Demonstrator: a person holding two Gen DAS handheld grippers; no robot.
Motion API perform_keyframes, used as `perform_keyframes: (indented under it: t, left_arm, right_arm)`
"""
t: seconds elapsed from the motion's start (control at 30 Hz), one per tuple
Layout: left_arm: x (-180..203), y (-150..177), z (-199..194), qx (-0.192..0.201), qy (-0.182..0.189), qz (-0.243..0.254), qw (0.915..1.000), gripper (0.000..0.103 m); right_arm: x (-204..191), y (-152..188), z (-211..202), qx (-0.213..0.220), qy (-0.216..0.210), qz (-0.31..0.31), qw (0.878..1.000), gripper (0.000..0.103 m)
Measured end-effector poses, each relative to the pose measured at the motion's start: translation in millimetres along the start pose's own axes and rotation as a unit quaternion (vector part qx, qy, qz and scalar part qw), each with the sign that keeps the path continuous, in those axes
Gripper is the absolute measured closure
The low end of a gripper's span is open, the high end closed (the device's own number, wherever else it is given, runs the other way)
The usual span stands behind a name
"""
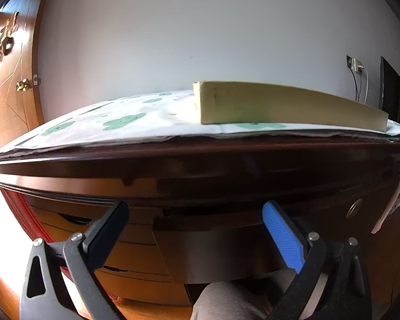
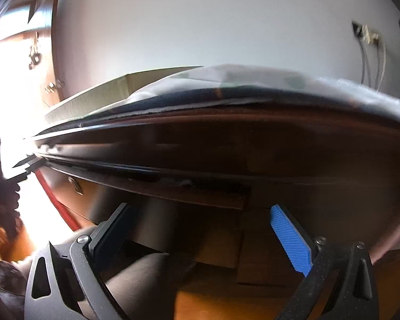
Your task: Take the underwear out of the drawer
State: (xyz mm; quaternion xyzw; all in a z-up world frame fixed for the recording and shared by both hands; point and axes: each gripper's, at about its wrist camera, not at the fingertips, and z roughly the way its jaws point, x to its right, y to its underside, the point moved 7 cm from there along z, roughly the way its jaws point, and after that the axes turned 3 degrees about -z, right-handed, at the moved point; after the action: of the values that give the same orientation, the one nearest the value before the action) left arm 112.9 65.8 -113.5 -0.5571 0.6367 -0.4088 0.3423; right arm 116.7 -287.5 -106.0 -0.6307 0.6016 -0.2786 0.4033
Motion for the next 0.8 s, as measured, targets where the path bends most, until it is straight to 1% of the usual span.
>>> perform_keyframes:
  t: [0.03, 0.1, 0.13, 0.23, 0.43, 0.5, 0.6, 0.7, 0.77, 0.8]
  left_arm:
    - [-8.6, -3.5, 2.2, 0.000, 0.004, -0.001, 1.0000, 0.001]
    - [-11.2, -6.4, 1.7, 0.002, 0.015, -0.005, 0.9999, 0.001]
    - [-12.0, -7.2, 1.0, 0.003, 0.025, -0.011, 0.9996, 0.001]
    - [-9.8, -4.0, -2.8, 0.002, 0.059, -0.020, 0.9981, 0.001]
    - [-6.9, -0.7, 1.3, -0.008, 0.073, 0.001, 0.9973, 0.001]
    - [-5.1, 2.4, 3.8, -0.022, 0.087, 0.005, 0.9960, 0.001]
    - [-4.7, 9.2, 5.2, -0.029, 0.085, 0.005, 0.9959, 0.001]
    - [1.7, 12.3, 11.9, -0.039, 0.100, 0.002, 0.9942, 0.000]
    - [4.2, 12.2, 15.9, -0.041, 0.098, 0.012, 0.9943, 0.000]
    - [4.0, 11.9, 17.6, -0.045, 0.102, 0.013, 0.9936, 0.000]
  right_arm:
    - [0.1, -1.0, 4.8, -0.002, -0.013, 0.006, 1.000, 0.001]
    - [4.6, -10.0, 16.3, -0.007, -0.026, 0.009, 1.000, 0.001]
    - [2.9, -12.2, 20.9, -0.007, -0.039, 0.010, 0.999, 0.001]
    - [-4.4, -15.2, 30.9, -0.011, -0.060, 0.005, 0.998, 0.001]
    - [6.0, -14.2, 38.1, -0.031, -0.076, 0.009, 0.997, 0.001]
    - [7.1, -14.8, 41.1, -0.036, -0.080, 0.006, 0.996, 0.001]
    - [4.1, -14.9, 44.8, -0.040, -0.077, -0.009, 0.996, 0.001]
    - [5.8, -17.0, 46.4, -0.043, -0.080, -0.010, 0.996, 0.001]
    - [7.0, -17.8, 47.2, -0.046, -0.080, -0.012, 0.996, 0.001]
    - [6.7, -17.6, 48.4, -0.047, -0.077, -0.016, 0.996, 0.001]
